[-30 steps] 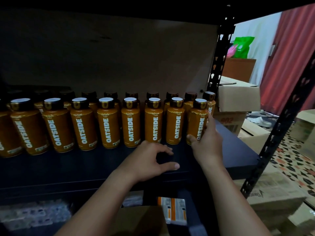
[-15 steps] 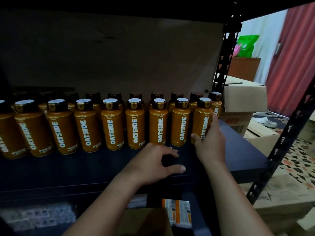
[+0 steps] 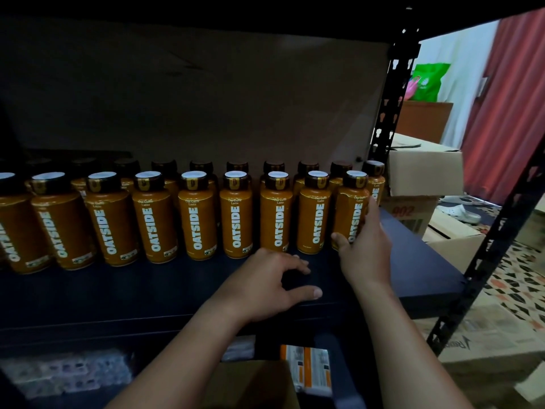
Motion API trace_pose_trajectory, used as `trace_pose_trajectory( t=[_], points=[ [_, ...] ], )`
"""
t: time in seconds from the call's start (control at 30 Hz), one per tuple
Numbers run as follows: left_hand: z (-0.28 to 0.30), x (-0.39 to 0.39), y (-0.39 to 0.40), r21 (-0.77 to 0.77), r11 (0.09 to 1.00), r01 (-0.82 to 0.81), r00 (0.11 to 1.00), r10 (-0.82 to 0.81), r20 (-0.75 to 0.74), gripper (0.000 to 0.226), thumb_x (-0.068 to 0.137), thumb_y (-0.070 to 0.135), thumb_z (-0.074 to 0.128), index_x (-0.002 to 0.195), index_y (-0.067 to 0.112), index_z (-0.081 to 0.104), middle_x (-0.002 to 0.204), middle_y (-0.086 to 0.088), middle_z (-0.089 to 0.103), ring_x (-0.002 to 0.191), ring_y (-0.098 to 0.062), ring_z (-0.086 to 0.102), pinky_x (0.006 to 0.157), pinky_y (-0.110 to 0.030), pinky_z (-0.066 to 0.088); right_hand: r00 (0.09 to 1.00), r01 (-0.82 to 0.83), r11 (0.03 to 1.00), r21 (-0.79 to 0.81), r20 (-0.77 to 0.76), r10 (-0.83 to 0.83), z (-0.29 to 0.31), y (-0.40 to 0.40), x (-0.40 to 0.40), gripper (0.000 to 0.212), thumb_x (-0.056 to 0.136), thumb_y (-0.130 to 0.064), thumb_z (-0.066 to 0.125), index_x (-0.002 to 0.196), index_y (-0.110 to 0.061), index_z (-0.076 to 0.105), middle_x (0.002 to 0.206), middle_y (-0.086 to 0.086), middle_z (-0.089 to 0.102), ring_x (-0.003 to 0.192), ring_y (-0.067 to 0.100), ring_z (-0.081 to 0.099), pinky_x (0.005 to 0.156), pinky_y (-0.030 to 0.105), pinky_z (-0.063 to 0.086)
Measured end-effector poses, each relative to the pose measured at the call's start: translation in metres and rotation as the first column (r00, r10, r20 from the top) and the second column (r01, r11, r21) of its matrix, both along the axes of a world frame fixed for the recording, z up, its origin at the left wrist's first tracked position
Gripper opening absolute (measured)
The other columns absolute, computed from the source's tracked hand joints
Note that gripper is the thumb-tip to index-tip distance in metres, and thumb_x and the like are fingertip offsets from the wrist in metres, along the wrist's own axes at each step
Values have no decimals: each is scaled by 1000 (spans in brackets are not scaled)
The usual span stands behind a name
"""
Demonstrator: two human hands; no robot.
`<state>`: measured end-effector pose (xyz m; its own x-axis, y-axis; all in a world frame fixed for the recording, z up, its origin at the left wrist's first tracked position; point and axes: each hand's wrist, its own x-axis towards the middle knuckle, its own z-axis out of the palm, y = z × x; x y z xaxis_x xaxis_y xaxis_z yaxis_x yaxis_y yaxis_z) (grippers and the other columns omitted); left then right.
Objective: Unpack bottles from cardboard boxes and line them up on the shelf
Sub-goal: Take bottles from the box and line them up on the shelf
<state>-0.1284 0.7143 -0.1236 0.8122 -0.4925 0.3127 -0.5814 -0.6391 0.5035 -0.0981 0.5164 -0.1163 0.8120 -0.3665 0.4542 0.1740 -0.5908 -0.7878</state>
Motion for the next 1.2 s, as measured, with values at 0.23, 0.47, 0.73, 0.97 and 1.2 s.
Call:
trace_pose_trajectory(
  t=[0.23,0.47,0.73,0.97,1.2],
  points=[
    [-3,-16,4,93,992,-90,975,68,210,71,85,79,41,119,25,74,121,9,73,112,-4,66,89,-36,58,999,27,999,-32,-23,-28,1,0,-13,89,93,-9,69,160,-28,14,147,6,44,137,24,44,108,41,41],
    [-20,-52,31,-94,990,-109,960,129,247,54,90,67,55,116,25,77,120,12,74,117,8,62,97,-26,55,999,29,982,-186,41,-22,-17,18,-65,86,92,-10,68,159,-27,16,145,0,40,132,16,44,104,30,40],
    [-35,-103,85,-280,945,-169,917,255,306,30,90,43,72,113,25,79,117,17,72,115,10,62,101,-18,50,958,-59,912,-407,235,167,-66,47,-122,38,95,-14,65,133,-17,57,98,-10,54,96,10,50,97,19,36],
    [-109,-146,146,-11,955,-297,884,279,374,46,96,37,59,137,16,63,148,5,54,151,-15,35,122,-33,30,982,-188,899,-395,-108,157,-163,69,-168,40,91,-21,70,129,-22,57,107,-11,56,105,15,50,95,34,47],
    [-237,-198,190,293,705,-646,681,705,-197,75,100,51,55,161,22,22,167,1,25,158,-29,9,126,-40,15,702,-373,785,-494,-704,-110,-266,62,-192,75,94,-59,51,156,-30,20,149,4,39,137,27,37,109,40,37]
  ],
)
